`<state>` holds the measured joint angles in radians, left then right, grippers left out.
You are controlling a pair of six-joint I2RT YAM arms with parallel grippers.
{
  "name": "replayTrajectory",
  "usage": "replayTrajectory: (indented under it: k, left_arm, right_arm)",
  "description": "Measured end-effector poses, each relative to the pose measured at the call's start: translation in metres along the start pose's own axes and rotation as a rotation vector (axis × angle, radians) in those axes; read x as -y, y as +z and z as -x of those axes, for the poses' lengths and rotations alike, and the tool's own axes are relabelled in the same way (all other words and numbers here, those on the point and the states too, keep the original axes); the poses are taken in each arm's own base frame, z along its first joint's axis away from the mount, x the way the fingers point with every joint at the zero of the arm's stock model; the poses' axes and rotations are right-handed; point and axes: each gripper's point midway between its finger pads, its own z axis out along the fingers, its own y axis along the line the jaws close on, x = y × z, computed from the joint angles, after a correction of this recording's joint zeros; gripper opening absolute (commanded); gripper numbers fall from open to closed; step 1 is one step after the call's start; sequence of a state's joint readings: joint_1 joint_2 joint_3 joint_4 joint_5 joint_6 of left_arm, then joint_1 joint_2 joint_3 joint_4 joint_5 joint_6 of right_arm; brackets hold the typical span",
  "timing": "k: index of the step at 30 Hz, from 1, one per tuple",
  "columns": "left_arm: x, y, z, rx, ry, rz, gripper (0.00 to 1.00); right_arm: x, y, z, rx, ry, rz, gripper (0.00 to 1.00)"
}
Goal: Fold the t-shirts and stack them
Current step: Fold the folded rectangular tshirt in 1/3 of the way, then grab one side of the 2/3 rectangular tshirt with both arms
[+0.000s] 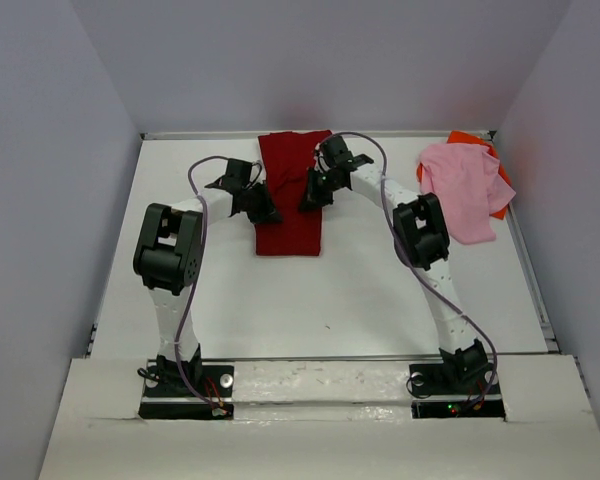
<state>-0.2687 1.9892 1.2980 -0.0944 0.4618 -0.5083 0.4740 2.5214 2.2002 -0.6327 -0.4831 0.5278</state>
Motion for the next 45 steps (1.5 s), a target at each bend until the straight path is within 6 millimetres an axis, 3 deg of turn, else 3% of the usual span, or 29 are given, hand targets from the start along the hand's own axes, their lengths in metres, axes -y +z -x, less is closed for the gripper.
replayTrajectory:
  k: [7, 20, 24, 33, 37, 45]
  left_arm:
    - [-0.013, 0.004, 0.002, 0.005, -0.016, 0.031, 0.02]
    - [-0.019, 0.005, -0.006, 0.032, -0.041, 0.018, 0.01]
    - [-0.021, -0.004, -0.023, 0.022, -0.048, 0.019, 0.01]
    - [-0.024, -0.036, -0.091, -0.058, -0.038, 0.059, 0.01]
    - [-0.021, -0.042, -0.112, -0.085, -0.030, 0.062, 0.01]
    - [-0.005, -0.050, -0.151, -0.144, 0.008, 0.080, 0.01]
  right_arm:
    - [0.039, -0.016, -0.011, -0.018, 0.060, -0.071, 0.00]
    - [0.058, -0.048, -0.050, -0.058, 0.073, -0.150, 0.00]
    - [0.061, -0.055, -0.064, -0.077, 0.076, -0.162, 0.00]
    - [0.070, -0.086, -0.109, -0.131, 0.103, -0.217, 0.00]
    - [0.062, -0.103, -0.120, -0.123, 0.084, -0.238, 0.00]
    - [0.006, -0.143, -0.129, -0.063, 0.013, -0.167, 0.00]
